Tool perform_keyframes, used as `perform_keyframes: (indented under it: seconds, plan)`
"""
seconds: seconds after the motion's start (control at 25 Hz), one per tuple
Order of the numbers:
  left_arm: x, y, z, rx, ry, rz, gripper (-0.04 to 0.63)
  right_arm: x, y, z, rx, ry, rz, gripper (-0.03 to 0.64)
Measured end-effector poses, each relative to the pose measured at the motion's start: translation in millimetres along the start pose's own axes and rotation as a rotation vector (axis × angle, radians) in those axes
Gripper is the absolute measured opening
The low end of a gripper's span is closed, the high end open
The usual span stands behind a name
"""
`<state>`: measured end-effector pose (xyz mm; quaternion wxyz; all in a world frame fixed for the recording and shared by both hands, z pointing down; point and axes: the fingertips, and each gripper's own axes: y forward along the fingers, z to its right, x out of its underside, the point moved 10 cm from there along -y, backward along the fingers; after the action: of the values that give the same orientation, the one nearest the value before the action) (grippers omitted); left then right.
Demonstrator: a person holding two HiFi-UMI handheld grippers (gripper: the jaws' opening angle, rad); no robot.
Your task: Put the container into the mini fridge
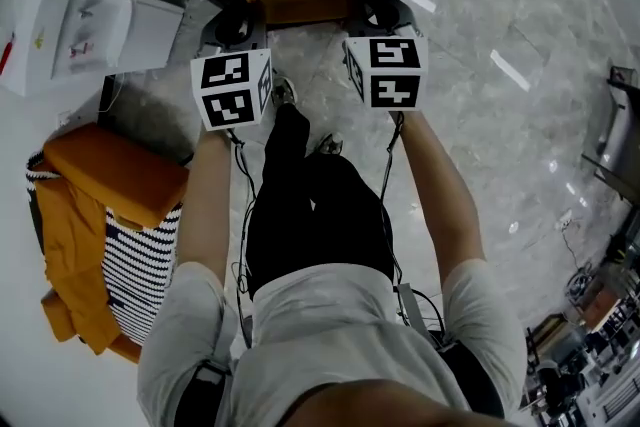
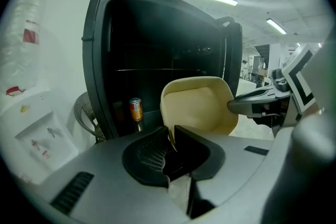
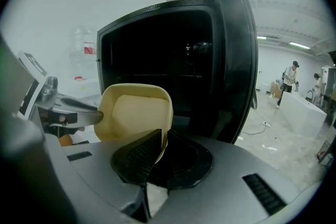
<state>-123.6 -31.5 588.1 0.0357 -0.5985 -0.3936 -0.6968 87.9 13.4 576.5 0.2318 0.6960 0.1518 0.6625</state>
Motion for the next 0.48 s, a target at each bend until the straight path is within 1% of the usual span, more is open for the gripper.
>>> perform_keyframes:
  seconds: [0.28, 0.48]
  plan:
    - [13, 33, -18, -0.010, -0.020, -0.020, 0.048, 3, 39, 2, 0.013, 0.001, -0.004, 0.058]
    - [18, 58, -32, 0.002, -0.029, -0.032, 0.045, 8, 68, 4, 0.024, -0.008, -0.015, 0.058]
